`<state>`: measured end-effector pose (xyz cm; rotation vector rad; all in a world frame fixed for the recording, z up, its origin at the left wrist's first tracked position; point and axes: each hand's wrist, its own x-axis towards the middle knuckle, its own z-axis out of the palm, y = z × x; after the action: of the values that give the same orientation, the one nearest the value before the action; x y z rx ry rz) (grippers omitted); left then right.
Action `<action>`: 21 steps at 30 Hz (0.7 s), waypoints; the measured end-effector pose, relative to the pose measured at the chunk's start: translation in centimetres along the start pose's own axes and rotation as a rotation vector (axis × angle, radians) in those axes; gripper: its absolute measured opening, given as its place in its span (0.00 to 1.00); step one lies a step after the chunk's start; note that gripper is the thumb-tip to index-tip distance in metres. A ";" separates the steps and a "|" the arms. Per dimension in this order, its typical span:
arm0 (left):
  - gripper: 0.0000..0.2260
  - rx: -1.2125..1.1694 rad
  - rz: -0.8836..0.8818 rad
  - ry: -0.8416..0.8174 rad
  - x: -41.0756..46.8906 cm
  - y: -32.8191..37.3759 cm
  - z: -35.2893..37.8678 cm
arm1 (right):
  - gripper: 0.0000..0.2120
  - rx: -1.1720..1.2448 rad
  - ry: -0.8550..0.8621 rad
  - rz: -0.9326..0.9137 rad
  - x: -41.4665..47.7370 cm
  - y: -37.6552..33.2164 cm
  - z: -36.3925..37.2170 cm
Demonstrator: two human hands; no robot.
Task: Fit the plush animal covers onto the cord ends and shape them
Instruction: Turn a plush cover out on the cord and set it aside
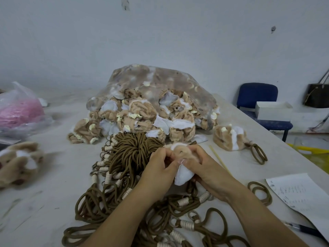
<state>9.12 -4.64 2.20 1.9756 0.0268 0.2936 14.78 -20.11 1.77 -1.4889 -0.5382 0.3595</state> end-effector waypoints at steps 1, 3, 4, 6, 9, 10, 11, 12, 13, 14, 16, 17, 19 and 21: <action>0.04 0.010 0.019 0.021 0.0 0.0 0.1 | 0.11 -0.048 0.003 -0.007 -0.1 -0.1 0.0; 0.05 0.037 0.069 0.057 -0.1 0.0 0.3 | 0.09 -0.186 0.051 -0.024 -0.1 -0.3 0.2; 0.05 0.049 0.090 0.070 -0.1 0.0 0.3 | 0.09 -0.269 0.097 -0.029 0.1 -0.2 0.2; 0.05 0.058 0.109 0.071 -0.1 0.0 0.4 | 0.10 -0.437 0.205 -0.038 0.4 -0.1 0.3; 0.05 0.047 0.103 0.025 0.0 0.2 0.6 | 0.11 -0.505 0.308 -0.046 0.6 0.3 0.3; 0.05 0.008 0.088 0.008 0.0 0.2 0.6 | 0.12 -0.487 0.328 -0.030 0.7 0.5 0.1; 0.05 -0.053 0.063 -0.025 -0.1 0.3 0.6 | 0.13 -0.462 0.338 -0.002 0.7 0.5 0.0; 0.05 -0.120 0.032 -0.070 -0.2 0.4 0.5 | 0.13 -0.423 0.334 0.027 0.7 0.5 -0.2; 0.05 -0.179 0.005 -0.113 -0.3 0.4 0.5 | 0.12 -0.373 0.319 0.053 0.7 0.4 -0.2; 0.05 -0.221 -0.012 -0.140 -0.3 0.4 0.4 | 0.10 -0.320 0.297 0.067 0.6 0.3 -0.3; 0.05 -0.275 -0.026 -0.163 -0.3 0.4 0.1 | 0.07 -0.244 0.263 0.080 0.5 0.1 -0.2; 0.06 -0.287 -0.033 -0.166 -0.3 0.5 0.0 | 0.07 -0.217 0.257 0.089 0.4 0.0 -0.1; 0.07 -0.242 -0.051 -0.179 -0.2 0.4 -0.1 | 0.08 -0.178 0.239 0.101 0.3 -0.1 -0.1; 0.04 -0.129 -0.059 -0.197 -0.2 0.1 0.0 | 0.07 -0.124 0.200 0.106 0.2 -0.2 -0.1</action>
<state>8.90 -4.68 2.28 1.8638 -0.0593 0.0604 14.99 -20.08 2.00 -1.6567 -0.3276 0.2596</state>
